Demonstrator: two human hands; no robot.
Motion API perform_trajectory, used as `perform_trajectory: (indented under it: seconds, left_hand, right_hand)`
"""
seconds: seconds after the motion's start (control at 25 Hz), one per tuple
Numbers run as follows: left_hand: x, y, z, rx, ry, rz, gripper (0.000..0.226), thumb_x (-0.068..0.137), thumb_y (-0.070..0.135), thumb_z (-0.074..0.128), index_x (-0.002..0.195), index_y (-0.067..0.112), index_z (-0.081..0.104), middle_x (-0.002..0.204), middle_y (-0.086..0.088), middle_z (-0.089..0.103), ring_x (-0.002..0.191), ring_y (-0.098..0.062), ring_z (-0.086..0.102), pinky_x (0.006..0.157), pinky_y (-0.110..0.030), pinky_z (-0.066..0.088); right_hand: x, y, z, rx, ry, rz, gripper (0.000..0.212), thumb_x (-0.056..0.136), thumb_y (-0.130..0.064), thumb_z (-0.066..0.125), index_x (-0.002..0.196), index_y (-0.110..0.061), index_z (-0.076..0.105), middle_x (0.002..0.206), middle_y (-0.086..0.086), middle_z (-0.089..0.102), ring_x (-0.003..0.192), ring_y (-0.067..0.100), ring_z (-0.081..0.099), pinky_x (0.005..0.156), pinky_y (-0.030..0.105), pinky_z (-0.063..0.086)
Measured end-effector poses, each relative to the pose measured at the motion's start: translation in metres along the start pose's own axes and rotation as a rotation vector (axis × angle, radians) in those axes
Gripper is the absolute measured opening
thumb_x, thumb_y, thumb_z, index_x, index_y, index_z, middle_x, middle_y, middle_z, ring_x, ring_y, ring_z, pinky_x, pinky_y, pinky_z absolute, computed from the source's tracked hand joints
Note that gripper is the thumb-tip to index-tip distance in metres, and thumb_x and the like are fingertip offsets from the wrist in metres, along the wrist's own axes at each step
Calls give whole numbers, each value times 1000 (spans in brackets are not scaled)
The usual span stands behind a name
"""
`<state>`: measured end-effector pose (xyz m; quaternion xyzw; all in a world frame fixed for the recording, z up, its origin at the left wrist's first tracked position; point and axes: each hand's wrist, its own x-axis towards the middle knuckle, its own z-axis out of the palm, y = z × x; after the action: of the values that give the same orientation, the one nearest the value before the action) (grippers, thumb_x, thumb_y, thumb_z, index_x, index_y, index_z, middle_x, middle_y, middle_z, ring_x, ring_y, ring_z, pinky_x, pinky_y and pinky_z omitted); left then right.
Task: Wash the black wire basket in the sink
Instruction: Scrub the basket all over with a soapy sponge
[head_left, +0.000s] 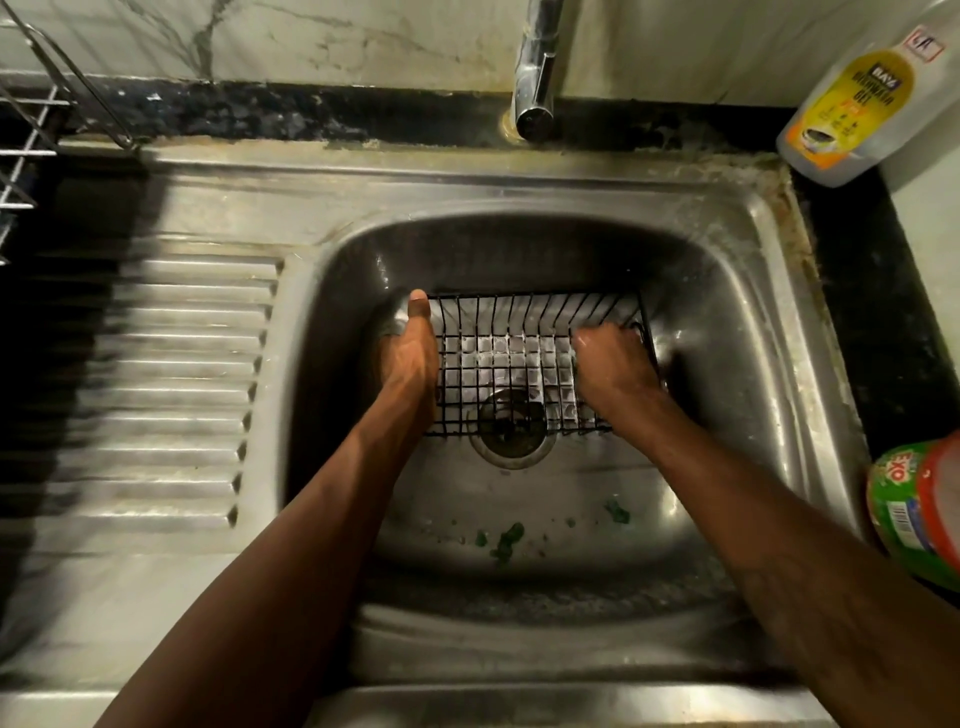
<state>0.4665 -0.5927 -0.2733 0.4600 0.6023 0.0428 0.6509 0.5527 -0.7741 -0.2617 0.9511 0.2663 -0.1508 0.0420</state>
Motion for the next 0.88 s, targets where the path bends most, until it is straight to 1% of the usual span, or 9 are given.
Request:
perform_trajectory:
  seconds: [0.12,0.2,0.28,0.32,0.48,0.6,0.76,0.84,0.88]
  left_hand:
    - [3,-2,1,10,23,9,88,78,81,54,137,15,57,141,-16,57,130,-34,55,108,-51,44]
    - [3,-2,3,14,23,35,82,80,78,56,133,15,61,136,-14,61,122,-33,61,105,-50,48]
    - [5,0,3,-5,22,47,78,82,75,58,132,15,62,136,-14,62,121,-32,62,104,-49,49]
    - [5,0,2,-6,18,34,80,82,75,58,134,14,59,140,-15,58,126,-33,58,107,-50,47]
    - [2,0,-1,-19,-4,3,91,77,81,56,139,15,54,147,-13,52,135,-33,50,112,-51,41]
    - [5,-4,1,32,10,32,112,50,98,47,132,23,59,138,-9,61,128,-33,57,107,-53,45]
    - [18,-14,5,41,60,45,122,34,102,42,129,26,60,136,-9,63,126,-31,59,105,-52,46]
    - [24,-17,6,45,78,18,128,32,105,44,129,24,62,133,-11,64,124,-32,61,104,-53,47]
    - [22,-14,6,39,76,18,121,37,103,48,125,22,66,128,-12,67,118,-33,64,102,-53,50]
  right_hand:
    - [-2,-48,8,210,-92,-220,25,91,-3,66,113,-15,65,105,7,65,92,21,66,79,27,55]
    - [-3,-87,3,278,-184,-329,11,96,-11,57,96,-15,67,96,10,66,83,23,65,73,36,56]
    - [7,-101,8,261,-84,-428,25,96,-20,48,78,-14,64,85,12,65,73,27,61,66,41,50]
    - [8,-96,9,197,-33,-444,27,98,-20,46,79,-14,64,83,11,64,73,25,60,67,43,52]
    - [-1,-28,4,112,-61,-141,15,97,-6,58,104,-11,70,91,6,64,79,16,62,74,29,55]
    - [-9,9,-6,-65,-16,-3,16,87,-3,68,102,-8,71,97,13,70,90,29,68,78,36,56]
    - [-10,-34,-7,164,-121,-141,18,86,-8,72,103,-12,67,99,8,66,83,19,62,73,28,54]
    - [-8,-74,-6,310,-182,-247,6,93,-10,63,97,-13,67,95,9,66,82,21,65,74,34,58]
    - [-5,-90,-7,362,-191,-289,13,96,-11,58,87,-13,67,89,10,67,77,23,66,73,38,59]
